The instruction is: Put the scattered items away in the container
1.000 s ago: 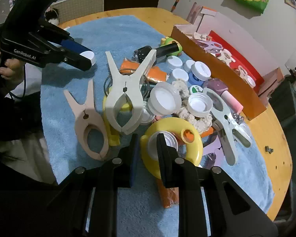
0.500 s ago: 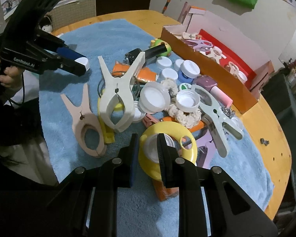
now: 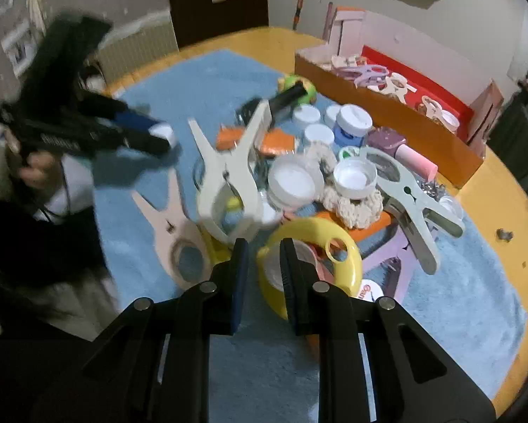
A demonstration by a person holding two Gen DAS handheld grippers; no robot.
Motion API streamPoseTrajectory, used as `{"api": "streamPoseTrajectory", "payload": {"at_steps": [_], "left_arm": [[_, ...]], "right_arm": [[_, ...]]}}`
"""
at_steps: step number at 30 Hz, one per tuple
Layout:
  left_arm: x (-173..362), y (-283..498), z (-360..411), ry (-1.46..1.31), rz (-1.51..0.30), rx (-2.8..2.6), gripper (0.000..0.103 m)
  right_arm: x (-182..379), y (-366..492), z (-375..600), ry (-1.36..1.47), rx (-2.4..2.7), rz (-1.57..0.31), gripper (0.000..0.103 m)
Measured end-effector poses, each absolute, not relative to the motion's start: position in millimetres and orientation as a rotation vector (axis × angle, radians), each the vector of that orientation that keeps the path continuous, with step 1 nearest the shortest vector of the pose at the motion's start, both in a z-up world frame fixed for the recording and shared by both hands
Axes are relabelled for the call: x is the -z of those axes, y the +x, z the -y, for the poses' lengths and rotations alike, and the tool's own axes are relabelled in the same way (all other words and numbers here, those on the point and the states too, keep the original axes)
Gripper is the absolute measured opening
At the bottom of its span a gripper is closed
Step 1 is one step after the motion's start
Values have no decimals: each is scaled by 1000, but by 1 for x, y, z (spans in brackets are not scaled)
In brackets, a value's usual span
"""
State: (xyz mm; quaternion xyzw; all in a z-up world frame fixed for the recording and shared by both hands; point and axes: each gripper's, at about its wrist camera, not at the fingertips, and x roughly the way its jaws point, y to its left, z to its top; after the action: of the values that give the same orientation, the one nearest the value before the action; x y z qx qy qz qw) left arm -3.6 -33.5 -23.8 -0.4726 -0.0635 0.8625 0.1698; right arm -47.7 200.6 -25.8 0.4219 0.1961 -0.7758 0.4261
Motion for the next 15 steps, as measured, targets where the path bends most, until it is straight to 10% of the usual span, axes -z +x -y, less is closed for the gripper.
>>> {"api": "streamPoseTrajectory", "payload": {"at_steps": [12, 15], "left_arm": [[23, -6, 36, -1343, 189, -2444, 35], [24, -6, 36, -1343, 188, -2442, 35]], "right_arm": [[26, -44, -211, 1072, 2012, -489, 18], [28, -46, -216, 1085, 2028, -500, 33]]}}
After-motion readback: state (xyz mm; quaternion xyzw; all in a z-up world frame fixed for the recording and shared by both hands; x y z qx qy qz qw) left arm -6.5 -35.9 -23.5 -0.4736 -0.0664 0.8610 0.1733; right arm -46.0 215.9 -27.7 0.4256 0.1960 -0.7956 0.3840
